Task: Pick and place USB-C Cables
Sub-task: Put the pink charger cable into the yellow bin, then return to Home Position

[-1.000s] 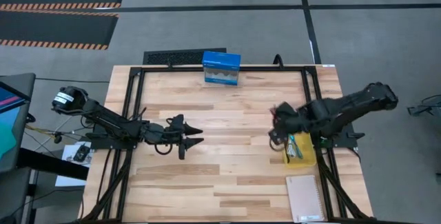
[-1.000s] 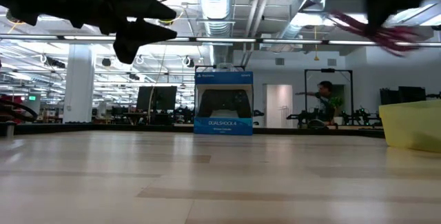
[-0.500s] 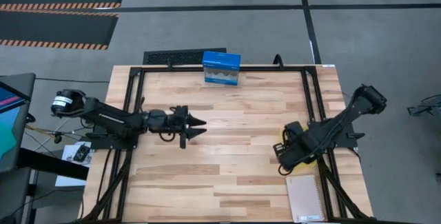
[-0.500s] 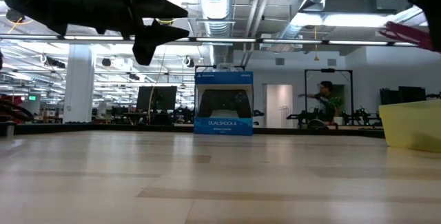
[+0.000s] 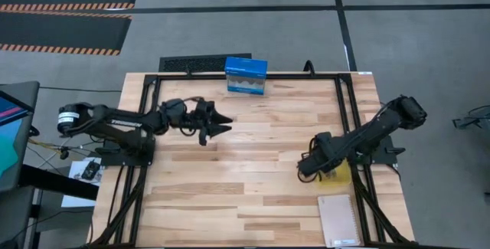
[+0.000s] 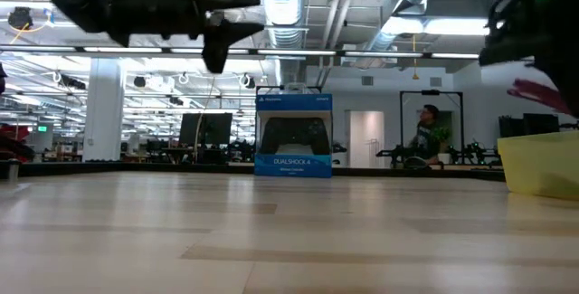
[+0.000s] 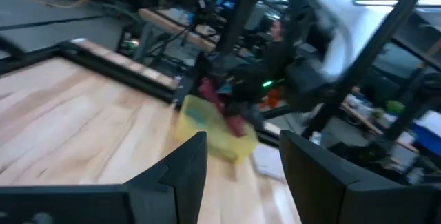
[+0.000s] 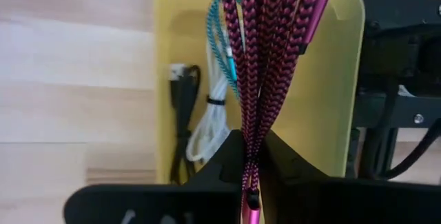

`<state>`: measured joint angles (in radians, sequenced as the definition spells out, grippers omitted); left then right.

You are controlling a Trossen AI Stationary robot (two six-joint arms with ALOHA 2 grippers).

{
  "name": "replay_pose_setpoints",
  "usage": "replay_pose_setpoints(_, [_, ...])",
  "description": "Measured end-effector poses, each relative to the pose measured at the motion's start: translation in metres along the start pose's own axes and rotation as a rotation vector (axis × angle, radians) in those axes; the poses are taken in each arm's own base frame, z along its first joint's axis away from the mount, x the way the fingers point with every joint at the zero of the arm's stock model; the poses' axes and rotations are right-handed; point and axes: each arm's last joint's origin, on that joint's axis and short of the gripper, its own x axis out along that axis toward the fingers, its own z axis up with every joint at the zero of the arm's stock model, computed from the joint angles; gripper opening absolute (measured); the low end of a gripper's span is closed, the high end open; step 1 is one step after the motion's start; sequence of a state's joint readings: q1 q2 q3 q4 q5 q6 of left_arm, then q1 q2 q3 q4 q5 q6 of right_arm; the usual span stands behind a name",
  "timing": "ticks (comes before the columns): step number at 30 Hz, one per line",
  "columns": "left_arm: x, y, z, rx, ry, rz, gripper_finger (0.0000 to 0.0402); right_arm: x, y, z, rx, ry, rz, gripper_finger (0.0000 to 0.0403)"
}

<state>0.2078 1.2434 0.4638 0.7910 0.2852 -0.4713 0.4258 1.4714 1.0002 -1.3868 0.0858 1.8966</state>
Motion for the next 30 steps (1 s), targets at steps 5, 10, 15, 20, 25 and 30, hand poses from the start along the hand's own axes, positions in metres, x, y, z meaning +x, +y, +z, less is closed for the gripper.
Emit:
replay_pose_setpoints(5, [0.009, 0.002, 0.033, 0.006, 0.024, -0.082, 0.0168, 0.016, 0.001, 0.007, -0.035, 0.089, -0.055, 0.0033])
replay_pose_setpoints(10, [0.016, -0.003, 0.054, 0.024, 0.040, -0.096, 0.0168, 0.018, 0.002, 0.013, -0.078, 0.121, -0.071, 0.0036])
replay_pose_setpoints(15, [0.021, -0.009, 0.068, 0.024, 0.070, -0.121, 0.0168, 0.021, 0.003, 0.019, -0.108, 0.123, -0.074, 0.0053])
replay_pose_setpoints(20, [0.023, -0.020, 0.076, -0.022, 0.109, -0.242, 0.0168, 0.027, 0.001, 0.019, -0.138, 0.126, -0.090, 0.0093])
replay_pose_setpoints(25, [0.026, -0.029, 0.079, -0.090, 0.131, -0.289, 0.0168, 0.027, 0.001, 0.016, -0.202, 0.126, -0.080, 0.0154])
replay_pose_setpoints(30, [0.027, -0.042, 0.076, -0.104, 0.153, -0.333, 0.0168, 0.025, 0.001, 0.012, -0.279, 0.092, -0.056, 0.0201])
